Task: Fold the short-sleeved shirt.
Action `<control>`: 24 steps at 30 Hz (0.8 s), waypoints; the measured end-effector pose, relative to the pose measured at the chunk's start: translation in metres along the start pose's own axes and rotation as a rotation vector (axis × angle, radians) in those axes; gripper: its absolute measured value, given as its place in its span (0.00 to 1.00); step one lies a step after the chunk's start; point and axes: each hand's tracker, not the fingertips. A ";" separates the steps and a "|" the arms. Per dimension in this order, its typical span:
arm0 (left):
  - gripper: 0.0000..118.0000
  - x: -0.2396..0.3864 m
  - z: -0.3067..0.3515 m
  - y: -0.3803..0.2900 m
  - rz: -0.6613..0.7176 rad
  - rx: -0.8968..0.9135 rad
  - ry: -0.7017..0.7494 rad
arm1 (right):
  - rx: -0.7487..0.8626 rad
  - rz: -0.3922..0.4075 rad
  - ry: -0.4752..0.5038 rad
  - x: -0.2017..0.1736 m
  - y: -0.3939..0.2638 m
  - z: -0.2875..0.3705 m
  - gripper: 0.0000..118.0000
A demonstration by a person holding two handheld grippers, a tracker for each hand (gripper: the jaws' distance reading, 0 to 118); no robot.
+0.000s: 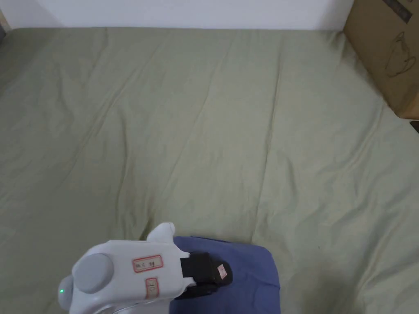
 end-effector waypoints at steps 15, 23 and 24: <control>0.01 0.020 0.065 -0.021 -0.177 0.124 -0.284 | 0.000 0.244 0.294 -0.086 0.029 -0.037 0.00; 0.01 -0.035 0.128 -0.030 -0.107 0.309 0.015 | -0.264 0.279 0.371 -0.125 0.025 -0.135 0.00; 0.01 -0.041 0.128 -0.032 -0.103 0.302 0.002 | -0.338 0.299 0.253 -0.124 0.020 -0.151 0.00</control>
